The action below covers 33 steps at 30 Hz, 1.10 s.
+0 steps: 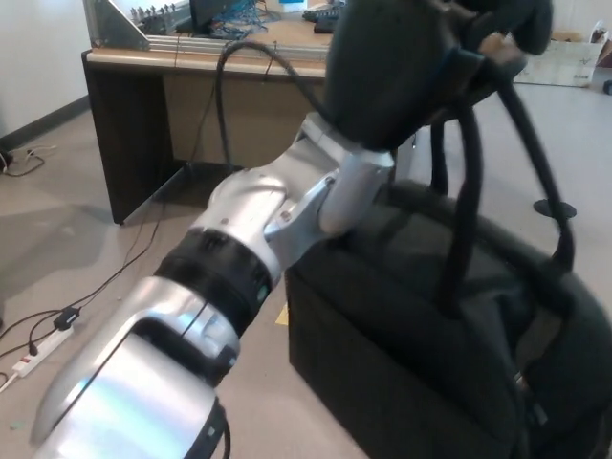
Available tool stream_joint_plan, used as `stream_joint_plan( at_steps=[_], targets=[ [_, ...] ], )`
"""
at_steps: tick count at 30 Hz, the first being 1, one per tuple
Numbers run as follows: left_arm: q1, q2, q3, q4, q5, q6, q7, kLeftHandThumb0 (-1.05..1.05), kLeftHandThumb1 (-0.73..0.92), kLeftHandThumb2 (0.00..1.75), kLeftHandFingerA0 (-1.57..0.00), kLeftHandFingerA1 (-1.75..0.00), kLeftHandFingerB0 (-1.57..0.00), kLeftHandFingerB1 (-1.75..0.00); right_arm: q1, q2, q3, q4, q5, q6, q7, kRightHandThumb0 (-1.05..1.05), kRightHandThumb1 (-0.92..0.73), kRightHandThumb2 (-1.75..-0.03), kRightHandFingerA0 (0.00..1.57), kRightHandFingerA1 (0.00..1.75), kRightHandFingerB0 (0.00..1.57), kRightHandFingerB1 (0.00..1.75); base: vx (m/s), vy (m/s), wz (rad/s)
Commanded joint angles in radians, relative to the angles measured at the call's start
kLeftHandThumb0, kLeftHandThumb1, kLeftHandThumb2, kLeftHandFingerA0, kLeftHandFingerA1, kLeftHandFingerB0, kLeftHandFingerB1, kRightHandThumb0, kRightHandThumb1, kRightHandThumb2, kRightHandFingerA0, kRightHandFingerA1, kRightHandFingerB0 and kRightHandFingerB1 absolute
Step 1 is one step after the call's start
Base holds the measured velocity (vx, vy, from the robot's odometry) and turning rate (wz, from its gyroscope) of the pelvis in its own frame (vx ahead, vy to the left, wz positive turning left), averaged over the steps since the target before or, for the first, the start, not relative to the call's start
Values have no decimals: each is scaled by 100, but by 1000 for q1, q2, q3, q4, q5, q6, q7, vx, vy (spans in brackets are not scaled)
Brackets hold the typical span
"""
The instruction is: A person hands over a black lunchbag to the robot and the robot uses its left hand to grab the strips of the lunchbag, the gives it back to the person.
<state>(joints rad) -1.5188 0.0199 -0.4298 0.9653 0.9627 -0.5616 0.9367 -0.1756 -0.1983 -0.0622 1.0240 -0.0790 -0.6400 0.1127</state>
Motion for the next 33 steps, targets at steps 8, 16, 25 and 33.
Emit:
stream_joint_plan(
  at_steps=[8,16,25,33],
  targets=[
    [16,67,-45,-14,6,46,83,-19,58,56,-75,-175,-53,-168,-30,-7,22,7,-3,50,2,-46,-63,-58,68,50,41,35,0,0,0],
    [39,67,-54,-37,-11,52,59,-20,59,55,-76,-175,-60,-159,-29,-7,20,16,-1,39,2,-48,-62,-58,67,51,39,35,0,0,0],
    [62,63,-55,-62,-19,64,45,-28,55,54,-74,-174,-63,-152,-28,-12,25,8,-3,48,3,-47,-62,-58,68,50,39,34,0,0,0],
    [105,49,-29,-102,-70,56,-7,-29,56,58,-65,-150,-59,-110,-34,-8,22,16,2,40,4,-55,-51,-84,61,62,33,47,0,0,0]
  ],
)
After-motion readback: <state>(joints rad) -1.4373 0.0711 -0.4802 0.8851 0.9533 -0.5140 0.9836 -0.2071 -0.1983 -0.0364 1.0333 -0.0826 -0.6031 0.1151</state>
